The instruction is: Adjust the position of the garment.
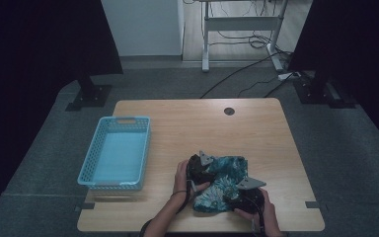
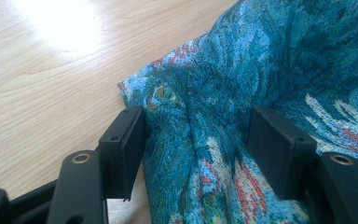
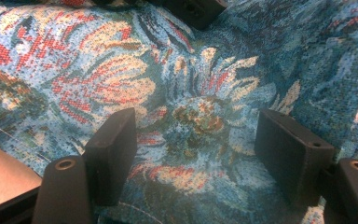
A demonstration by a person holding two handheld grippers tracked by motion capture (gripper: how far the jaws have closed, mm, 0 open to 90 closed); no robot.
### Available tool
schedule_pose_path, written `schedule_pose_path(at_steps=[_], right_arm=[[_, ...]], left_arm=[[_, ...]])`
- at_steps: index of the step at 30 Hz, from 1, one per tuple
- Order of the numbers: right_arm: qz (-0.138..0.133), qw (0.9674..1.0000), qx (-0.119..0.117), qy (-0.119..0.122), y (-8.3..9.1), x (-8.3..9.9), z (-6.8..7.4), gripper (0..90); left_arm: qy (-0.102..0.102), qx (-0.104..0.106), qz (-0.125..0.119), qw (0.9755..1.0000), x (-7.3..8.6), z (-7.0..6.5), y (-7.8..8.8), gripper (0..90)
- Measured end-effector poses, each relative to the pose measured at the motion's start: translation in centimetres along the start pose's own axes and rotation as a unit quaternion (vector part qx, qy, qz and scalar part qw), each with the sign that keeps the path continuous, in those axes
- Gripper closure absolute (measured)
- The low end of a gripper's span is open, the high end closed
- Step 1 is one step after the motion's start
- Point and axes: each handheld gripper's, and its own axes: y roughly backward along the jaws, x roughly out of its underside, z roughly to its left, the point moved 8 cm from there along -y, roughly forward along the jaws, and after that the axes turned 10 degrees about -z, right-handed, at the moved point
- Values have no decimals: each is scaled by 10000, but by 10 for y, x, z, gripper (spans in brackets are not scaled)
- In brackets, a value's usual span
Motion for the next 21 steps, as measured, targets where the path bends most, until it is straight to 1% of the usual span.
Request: schedule_pose_path(at_steps=[3, 6, 11, 13, 15, 16, 18, 19, 21], right_arm=[[-36, 10000, 68, -47, 5, 4, 3, 292], [-35, 9999, 125, -73, 11, 7, 7, 292], [-74, 9999, 104, -69, 16, 11, 9, 291], [-84, 9999, 84, -54, 17, 11, 9, 290], [-102, 9999, 48, -41, 17, 12, 9, 287], [-127, 9999, 31, -54, 16, 12, 9, 281], [-142, 9999, 39, -54, 16, 12, 9, 279], [-151, 9999, 50, -49, 16, 12, 9, 277], [-132, 9999, 45, -52, 16, 12, 9, 274]], left_arm=[[-34, 71, -16, 10000, 1, -6, 1, 370], [-10, 143, -52, 9999, 2, -10, 3, 370], [13, 163, -86, 9998, 4, -15, 6, 370], [35, 165, -63, 9998, 5, -15, 7, 370], [96, 240, -19, 9997, 5, -15, 8, 351], [138, 277, -50, 9995, 5, -15, 8, 332], [295, 380, -101, 9988, 5, -14, 9, 322], [366, 400, -127, 9984, 4, -12, 10, 304], [445, 377, -184, 9981, 3, -10, 12, 275]])
